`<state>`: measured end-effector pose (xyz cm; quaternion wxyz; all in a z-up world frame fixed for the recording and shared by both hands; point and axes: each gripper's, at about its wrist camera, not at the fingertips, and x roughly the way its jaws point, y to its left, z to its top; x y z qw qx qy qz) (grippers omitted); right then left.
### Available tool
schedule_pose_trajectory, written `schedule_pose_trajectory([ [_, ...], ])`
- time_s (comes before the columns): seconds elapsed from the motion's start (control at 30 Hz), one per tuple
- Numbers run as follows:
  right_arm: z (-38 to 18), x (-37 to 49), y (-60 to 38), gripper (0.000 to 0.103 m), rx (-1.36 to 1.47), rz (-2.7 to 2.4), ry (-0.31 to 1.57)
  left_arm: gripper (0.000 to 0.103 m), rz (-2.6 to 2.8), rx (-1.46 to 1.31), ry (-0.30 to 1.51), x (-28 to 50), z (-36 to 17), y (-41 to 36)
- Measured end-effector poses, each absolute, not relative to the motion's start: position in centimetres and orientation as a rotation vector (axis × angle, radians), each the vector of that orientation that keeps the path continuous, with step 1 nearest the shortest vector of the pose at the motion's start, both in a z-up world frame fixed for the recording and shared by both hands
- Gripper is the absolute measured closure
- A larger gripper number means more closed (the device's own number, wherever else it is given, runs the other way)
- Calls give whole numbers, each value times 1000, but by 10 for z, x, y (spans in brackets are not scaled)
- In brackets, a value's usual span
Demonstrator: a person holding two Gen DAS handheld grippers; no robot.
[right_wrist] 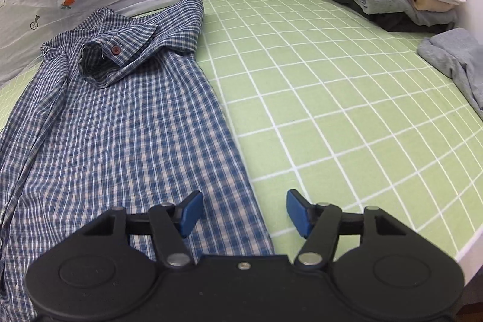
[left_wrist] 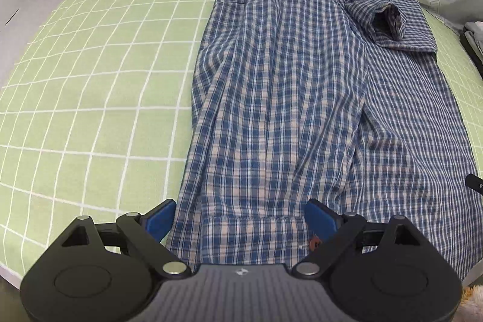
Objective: Fold clothes
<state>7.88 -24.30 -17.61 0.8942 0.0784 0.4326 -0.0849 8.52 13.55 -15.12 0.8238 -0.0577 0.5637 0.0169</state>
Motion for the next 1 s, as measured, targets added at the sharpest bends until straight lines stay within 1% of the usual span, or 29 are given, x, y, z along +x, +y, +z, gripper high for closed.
schedule_pose_trajectory([
  [0.07,-175,70,-239,64,160,-187,881,11,33,-128,1198,77,-153,138],
  [0.1,-174,68,-236,87,166,-192,874,11,25,-127,1199,74,-154,139],
  [0.13,-172,66,-234,102,172,-196,867,11,18,-121,1201,72,-154,140],
  [0.33,-151,57,-201,102,191,-162,788,11,-12,-104,1203,65,-155,149],
  [0.57,-134,54,-136,102,330,74,747,9,-62,-61,1194,61,-158,152],
  [0.7,-145,59,-99,102,396,176,780,7,-87,-46,1185,59,-159,152],
  [0.87,-181,65,-80,102,429,161,901,6,-111,-26,1179,56,-161,151],
  [0.93,-181,63,-82,100,443,163,909,6,-116,-21,1182,56,-161,152],
  [0.97,-182,62,-83,97,450,165,913,6,-115,-24,1185,57,-161,152],
  [1.0,-180,60,-84,84,455,165,915,6,-113,-31,1189,58,-160,153],
])
